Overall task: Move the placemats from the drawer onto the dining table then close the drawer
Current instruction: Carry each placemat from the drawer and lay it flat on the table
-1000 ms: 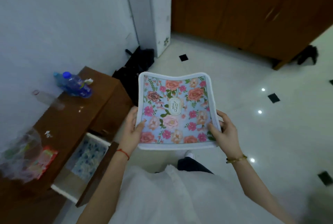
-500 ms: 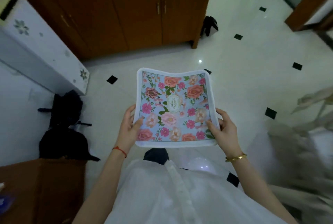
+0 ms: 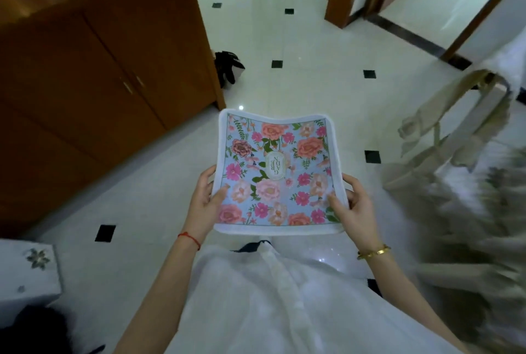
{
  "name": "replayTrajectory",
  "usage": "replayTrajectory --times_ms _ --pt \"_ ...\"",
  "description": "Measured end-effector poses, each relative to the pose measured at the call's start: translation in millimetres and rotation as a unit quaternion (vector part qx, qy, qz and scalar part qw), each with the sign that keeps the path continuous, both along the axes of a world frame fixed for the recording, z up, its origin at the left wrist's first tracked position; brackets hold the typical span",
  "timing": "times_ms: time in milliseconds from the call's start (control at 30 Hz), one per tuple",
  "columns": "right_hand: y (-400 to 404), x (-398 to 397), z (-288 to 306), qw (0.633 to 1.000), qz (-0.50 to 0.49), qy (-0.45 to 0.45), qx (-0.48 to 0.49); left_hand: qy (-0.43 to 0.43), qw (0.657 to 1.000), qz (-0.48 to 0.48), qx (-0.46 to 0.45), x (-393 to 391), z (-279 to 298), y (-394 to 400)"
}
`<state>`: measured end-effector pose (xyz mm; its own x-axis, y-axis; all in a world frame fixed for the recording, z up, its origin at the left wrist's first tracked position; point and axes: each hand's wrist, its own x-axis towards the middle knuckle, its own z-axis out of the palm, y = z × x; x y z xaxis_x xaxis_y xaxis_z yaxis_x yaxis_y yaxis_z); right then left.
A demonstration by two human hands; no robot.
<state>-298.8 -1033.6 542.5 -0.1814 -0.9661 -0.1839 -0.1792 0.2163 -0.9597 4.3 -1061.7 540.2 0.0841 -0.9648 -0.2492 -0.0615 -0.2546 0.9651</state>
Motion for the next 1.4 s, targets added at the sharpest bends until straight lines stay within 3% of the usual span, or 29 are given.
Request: replayTrajectory --times_ms 333,767,1100,1400 --pt "-102 -46 4 0.979 -0.198 -0.037 0.008 -0.015 0.981 -0.191 0.011 -76 12 -213" --pt "-227 -226 24 0.922 -0.387 -0.010 -0.020 0.000 0.931 -0.364 -0.025 -325 32 -421" --pt "-293 -360 51 0.857 -0.512 0.023 -0.052 0.028 0.868 -0.492 -0.058 -534 63 -535" --pt "-349 -448 47 0.754 -0.654 0.012 -0.061 0.049 0.780 -0.623 -0.046 -722 67 -619"
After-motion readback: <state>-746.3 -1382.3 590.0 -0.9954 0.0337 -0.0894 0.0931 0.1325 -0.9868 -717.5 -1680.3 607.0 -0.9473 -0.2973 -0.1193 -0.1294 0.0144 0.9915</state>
